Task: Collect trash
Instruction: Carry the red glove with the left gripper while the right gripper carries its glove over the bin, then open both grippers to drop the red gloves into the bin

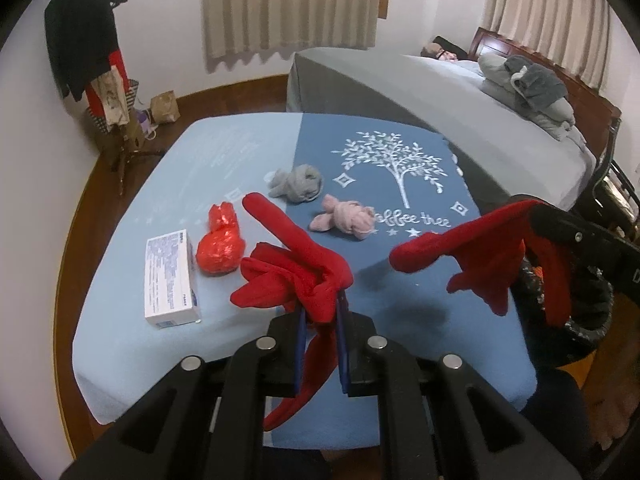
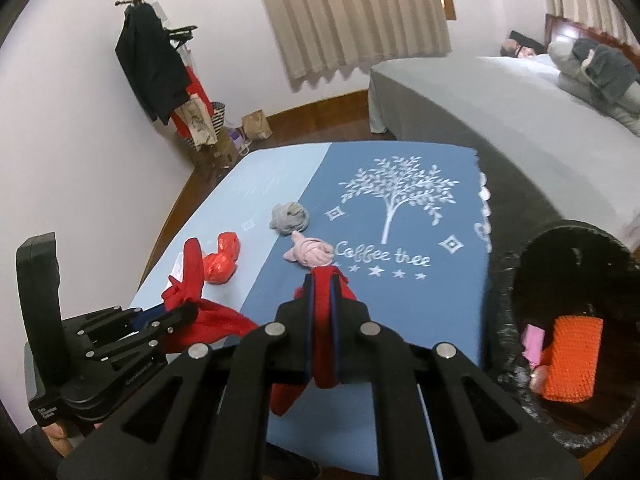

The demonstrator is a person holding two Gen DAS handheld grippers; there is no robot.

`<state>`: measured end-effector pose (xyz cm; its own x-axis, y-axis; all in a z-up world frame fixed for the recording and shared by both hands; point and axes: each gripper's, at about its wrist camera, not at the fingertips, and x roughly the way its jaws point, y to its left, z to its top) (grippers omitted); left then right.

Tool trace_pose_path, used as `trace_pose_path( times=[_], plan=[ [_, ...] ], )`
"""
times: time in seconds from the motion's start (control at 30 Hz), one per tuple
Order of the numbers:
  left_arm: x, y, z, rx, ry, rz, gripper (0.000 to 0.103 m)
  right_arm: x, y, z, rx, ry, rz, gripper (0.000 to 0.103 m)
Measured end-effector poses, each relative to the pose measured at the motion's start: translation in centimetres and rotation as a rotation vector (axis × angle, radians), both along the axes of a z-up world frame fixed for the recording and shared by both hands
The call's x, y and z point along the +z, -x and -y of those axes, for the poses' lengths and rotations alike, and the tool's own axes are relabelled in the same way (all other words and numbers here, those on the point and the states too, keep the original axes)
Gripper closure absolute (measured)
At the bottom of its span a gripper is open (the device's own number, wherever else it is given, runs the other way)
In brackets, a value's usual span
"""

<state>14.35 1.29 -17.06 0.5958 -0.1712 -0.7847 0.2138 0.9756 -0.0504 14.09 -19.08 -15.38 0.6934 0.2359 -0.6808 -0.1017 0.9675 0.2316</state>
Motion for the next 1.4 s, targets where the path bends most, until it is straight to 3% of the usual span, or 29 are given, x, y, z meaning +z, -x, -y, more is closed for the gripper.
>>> trace_pose_path(
  times=[0.8, 1.4],
  plan=[
    [2.9, 2.4, 10.5, -0.177, -0.006, 0.030, 0.090, 2.5, 5.0, 11.0, -0.203, 0.041, 0.042, 0.096],
    [4.9, 3.3, 24.7, -0.401, 0.019, 0.066, 0.090, 1.8, 8.4, 22.2, -0.397, 0.057, 0.040, 0.096]
  ],
)
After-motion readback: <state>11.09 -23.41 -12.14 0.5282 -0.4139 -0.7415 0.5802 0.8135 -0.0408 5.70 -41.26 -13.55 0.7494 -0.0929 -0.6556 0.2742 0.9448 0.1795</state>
